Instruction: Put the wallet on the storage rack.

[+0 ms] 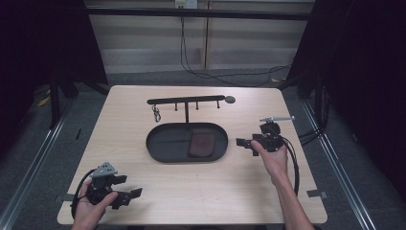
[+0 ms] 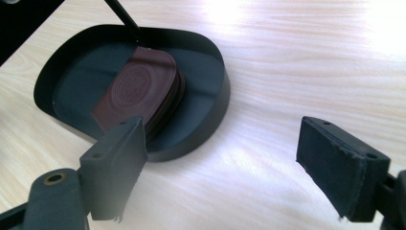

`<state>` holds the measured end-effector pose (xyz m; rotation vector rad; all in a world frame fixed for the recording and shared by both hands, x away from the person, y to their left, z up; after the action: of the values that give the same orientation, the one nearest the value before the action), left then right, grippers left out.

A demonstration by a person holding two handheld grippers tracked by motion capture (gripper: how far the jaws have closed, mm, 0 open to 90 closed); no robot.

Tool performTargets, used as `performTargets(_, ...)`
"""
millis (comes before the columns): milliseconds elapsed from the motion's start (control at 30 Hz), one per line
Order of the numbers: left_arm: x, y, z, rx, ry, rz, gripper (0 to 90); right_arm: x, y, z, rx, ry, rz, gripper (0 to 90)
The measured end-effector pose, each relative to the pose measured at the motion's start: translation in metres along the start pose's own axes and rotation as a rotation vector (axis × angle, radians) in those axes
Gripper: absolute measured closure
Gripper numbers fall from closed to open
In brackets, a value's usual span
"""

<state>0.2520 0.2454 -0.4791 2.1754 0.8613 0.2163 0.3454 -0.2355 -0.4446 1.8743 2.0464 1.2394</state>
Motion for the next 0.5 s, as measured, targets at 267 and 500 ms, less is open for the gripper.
performTargets(267, 0.002, 0.0, 0.0, -0.005, 0.011, -0.027, 17.6, -0.004, -0.015, -0.015, 0.0, -0.017, -0.006, 17.5)
performTargets(500, 0.002, -0.001, 0.0, -0.006, 0.016, -0.032, 17.7, -0.007, -0.035, -0.026, -0.013, -0.029, -0.01, 18.3)
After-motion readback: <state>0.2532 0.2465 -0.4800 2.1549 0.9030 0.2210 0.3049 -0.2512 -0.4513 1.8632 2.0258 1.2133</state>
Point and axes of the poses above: each handheld gripper's, and its own axes: z roughly forward along the jaws, y roughly out of its top, x roughly to its left, the point moved 2 cm from there along z, roughly forward along the jaws, and after that the axes turned 10 degrees about z, right-handed, at the moved point
